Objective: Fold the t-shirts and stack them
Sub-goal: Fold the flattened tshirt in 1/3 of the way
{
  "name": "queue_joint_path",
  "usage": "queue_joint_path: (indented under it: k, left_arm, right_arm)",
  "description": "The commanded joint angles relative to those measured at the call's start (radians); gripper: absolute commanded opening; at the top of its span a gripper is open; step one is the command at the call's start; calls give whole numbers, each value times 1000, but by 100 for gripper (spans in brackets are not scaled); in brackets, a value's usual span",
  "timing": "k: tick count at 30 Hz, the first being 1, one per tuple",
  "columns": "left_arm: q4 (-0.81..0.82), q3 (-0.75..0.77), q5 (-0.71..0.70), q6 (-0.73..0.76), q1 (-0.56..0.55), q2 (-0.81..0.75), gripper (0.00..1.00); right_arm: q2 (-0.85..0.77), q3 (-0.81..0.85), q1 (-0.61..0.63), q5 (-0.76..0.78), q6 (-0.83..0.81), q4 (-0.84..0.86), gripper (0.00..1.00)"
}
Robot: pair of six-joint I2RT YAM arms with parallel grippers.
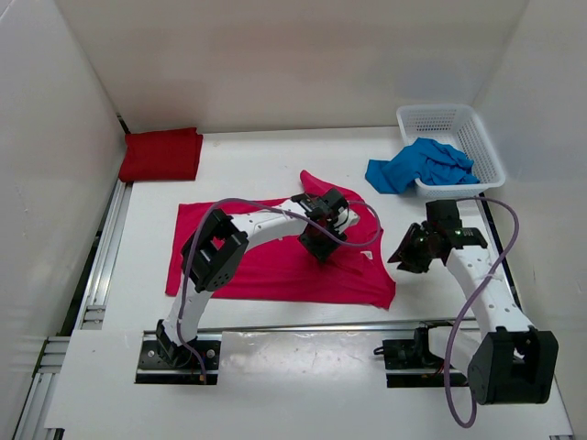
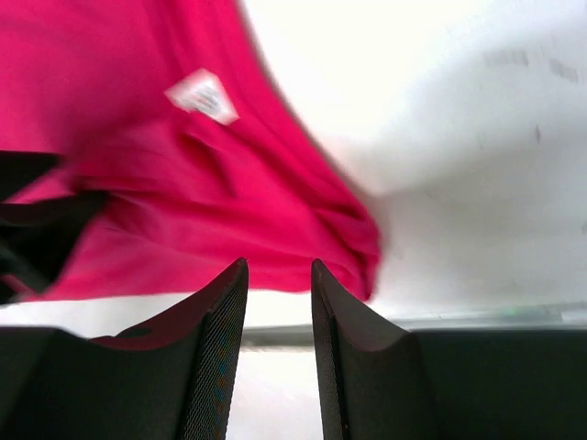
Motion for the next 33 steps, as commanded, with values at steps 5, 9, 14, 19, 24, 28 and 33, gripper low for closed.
queue_joint_path:
  k: [5,9,14,19,24,28,33]
  left_arm:
    - [-11,56,13,0,7,-11,61]
    - [-11,56,24,0,7,-11,61]
    - [-11,56,42,0,7,-11,60]
    - [-20,56,51,0,7,-11,58]
    - [-20,46,51,0,17,-11,54]
    - [-20,46,51,0,17,-11,43]
    - [-20,55,60,0,17,-2,25]
  right_arm:
    - [135,27,83,-120,-3,158,42]
    - [276,71,170,-111,6,215,43]
    - [388,137,212,-91,20,224,44]
    - [469,146,221,-71,20,258,47]
    - [523,159,230,-71,31,249,47]
    - [534,159,230,-71,31,249,34]
    - [523,197,230,-71,31,249,0]
